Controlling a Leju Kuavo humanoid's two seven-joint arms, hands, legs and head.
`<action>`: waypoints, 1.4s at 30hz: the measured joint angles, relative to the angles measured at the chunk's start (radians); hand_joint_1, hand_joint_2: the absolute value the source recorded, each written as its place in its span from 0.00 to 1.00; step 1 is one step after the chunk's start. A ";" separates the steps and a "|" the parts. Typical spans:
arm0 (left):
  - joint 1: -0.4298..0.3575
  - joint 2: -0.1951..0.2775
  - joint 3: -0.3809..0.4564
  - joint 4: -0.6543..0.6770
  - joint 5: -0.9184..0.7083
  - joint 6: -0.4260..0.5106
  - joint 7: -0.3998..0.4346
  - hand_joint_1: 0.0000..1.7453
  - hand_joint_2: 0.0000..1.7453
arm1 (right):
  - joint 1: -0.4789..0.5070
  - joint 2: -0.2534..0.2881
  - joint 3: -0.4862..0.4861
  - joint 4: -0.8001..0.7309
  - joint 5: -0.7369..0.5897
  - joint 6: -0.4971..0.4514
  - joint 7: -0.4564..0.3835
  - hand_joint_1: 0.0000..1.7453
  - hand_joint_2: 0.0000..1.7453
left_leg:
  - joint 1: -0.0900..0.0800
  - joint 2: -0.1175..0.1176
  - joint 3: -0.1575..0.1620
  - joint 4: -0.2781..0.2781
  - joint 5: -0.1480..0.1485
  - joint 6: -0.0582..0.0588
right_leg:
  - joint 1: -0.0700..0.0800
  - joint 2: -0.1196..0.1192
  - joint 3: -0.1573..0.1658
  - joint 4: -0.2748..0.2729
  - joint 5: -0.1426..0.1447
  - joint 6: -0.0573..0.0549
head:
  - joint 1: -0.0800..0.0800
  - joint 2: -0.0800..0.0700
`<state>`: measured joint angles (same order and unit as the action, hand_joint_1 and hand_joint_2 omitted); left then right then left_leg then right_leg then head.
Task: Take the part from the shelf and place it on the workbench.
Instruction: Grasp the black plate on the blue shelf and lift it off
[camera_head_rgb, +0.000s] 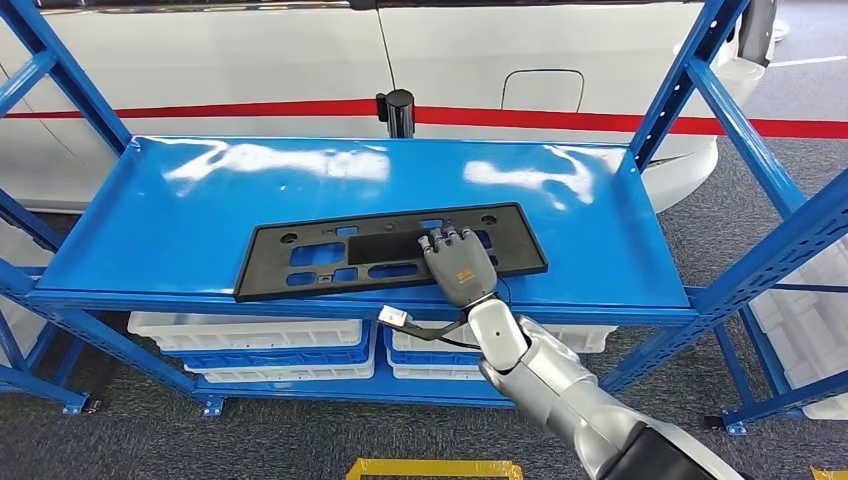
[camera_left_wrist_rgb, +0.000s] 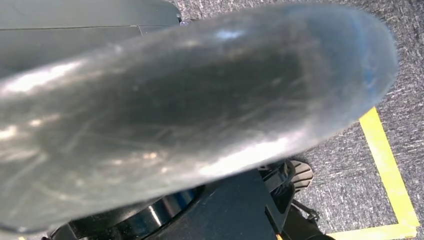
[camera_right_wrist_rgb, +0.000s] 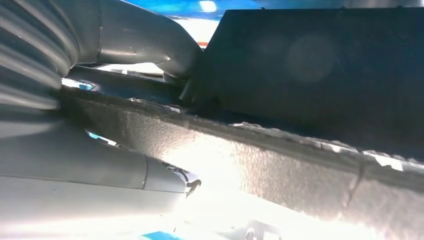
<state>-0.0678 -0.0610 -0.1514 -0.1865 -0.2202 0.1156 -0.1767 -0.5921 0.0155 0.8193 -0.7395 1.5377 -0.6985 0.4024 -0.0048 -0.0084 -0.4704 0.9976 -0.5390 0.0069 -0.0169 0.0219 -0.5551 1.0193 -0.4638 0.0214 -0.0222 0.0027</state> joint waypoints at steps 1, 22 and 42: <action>0.001 0.000 0.001 0.000 0.000 0.001 -0.002 0.00 0.00 | 0.017 -0.002 -0.024 -0.029 -0.014 0.000 -0.046 1.00 1.00 | 0.000 0.000 0.000 0.000 0.000 0.000 | 0.000 0.000 0.000 0.000 0.000 0.000 | 0.000 0.000; 0.040 -0.008 0.051 0.002 0.014 0.035 -0.067 0.00 0.50 | 0.264 0.067 -0.460 -0.591 -0.667 0.002 -0.635 1.00 1.00 | 0.000 -0.001 -0.004 0.000 0.000 0.000 | 0.000 -0.001 -0.004 0.000 0.000 0.000 | 0.000 0.000; 0.048 -0.009 0.119 0.003 0.044 0.036 -0.098 0.00 1.00 | 0.321 -0.044 -0.454 -1.057 -1.189 0.195 -0.734 1.00 1.00 | -0.001 -0.001 -0.005 0.000 -0.001 0.000 | -0.001 -0.001 -0.004 0.000 0.000 0.000 | 0.000 0.000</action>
<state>-0.0199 -0.0704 -0.0325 -0.1839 -0.1762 0.1518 -0.2750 -0.2713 -0.0280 0.3653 -1.7966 0.3491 -0.5039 -0.3319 -0.0053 -0.0091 -0.4752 0.9975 -0.5397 0.0073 -0.0176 0.0206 -0.5593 1.0190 -0.4638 0.0214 -0.0223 0.0028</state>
